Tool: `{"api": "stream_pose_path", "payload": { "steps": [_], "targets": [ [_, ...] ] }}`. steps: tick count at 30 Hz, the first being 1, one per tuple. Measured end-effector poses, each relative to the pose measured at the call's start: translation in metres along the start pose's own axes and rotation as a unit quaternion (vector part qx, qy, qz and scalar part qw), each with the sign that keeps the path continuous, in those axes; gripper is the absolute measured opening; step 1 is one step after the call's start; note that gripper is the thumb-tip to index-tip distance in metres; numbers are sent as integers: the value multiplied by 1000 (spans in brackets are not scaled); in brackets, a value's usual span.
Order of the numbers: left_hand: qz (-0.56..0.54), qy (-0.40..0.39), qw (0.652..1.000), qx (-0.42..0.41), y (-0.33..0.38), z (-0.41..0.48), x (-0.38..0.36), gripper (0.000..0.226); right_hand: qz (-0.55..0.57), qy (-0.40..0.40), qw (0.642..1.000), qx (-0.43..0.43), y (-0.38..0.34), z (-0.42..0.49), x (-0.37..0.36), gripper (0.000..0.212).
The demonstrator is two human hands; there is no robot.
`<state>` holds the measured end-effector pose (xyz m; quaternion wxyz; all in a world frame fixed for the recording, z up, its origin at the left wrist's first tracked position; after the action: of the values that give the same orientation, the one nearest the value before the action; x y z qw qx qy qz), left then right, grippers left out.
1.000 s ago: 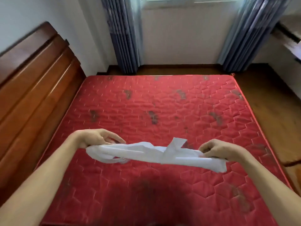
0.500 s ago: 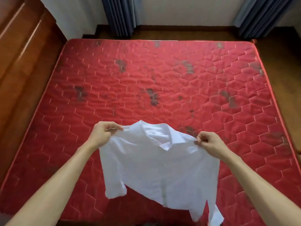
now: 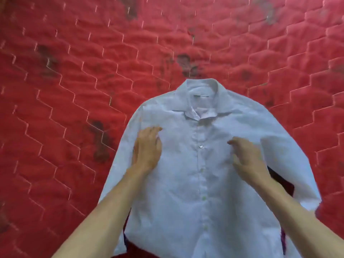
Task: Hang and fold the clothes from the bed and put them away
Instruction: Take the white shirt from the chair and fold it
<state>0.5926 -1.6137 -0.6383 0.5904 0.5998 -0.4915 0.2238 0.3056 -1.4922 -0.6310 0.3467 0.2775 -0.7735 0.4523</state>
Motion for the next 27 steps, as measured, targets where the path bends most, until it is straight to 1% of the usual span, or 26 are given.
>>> {"api": "stream_pose_path", "payload": {
  "steps": [2,4,6,8,10,12,14,15,17,18,19,20,21,22,23,25,26,27],
  "targets": [
    [59,-64,996,-9,-10,-50,-49,41,-49,-24,998,21,6,-40,-40,44],
    [82,-64,994,16,-24,-101,-69,50,-64,-18,997,24,16,-85,-66,46],
    [63,-55,993,79,-44,-154,-73,59,-64,-25,998,-16,36,-130,-85,45],
    [50,-67,988,128,-62,-201,-78,64,-74,-39,994,-66,64,-176,-100,47],
    [55,-93,985,133,-68,-236,-83,68,-100,-46,989,-101,86,-216,-107,53],
    [48,-104,986,121,-67,-262,-83,75,-99,-23,981,-166,105,-250,-102,68],
    [4,-102,987,122,-63,-281,-79,84,-56,23,960,-273,129,-282,-89,86],
    [-37,-97,984,144,-64,-289,-77,89,-25,40,947,-317,138,-294,-83,92],
    [-137,-83,966,202,-74,-303,-80,99,35,61,930,-361,157,-312,-78,97],
    [-182,-77,954,224,-77,-310,-82,100,69,65,924,-371,165,-317,-76,94],
    [-220,-75,943,239,-80,-316,-85,94,105,68,917,-379,171,-322,-75,86],
    [-246,-78,935,244,-81,-322,-88,81,137,62,915,-374,175,-325,-77,73],
    [-264,-85,929,244,-81,-328,-91,61,150,52,920,-358,172,-326,-77,56],
    [-278,-89,927,237,-76,-332,-90,42,152,45,927,-339,169,-328,-77,44],
    [-294,-82,924,231,-72,-337,-87,28,156,47,932,-325,168,-331,-77,43],
    [-335,-43,912,232,-65,-342,-77,17,202,61,929,-305,167,-337,-78,50],
    [-355,-23,904,236,-63,-344,-71,12,249,61,919,-300,168,-342,-81,48],
    [-376,-16,897,230,-57,-346,-64,9,306,59,901,-300,165,-349,-82,41]
  ]
}}
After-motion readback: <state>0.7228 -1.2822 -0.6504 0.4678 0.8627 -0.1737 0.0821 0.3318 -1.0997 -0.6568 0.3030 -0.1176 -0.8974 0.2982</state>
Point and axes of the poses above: each hand's wrist, its own z-axis towards the middle knuckle, its own x-axis out of the back of the hand, y = z × x, the point moved 10 cm from there along z, towards the middle knuckle, and after that the axes turned 4 degrees about -y, right-handed, at the moved point
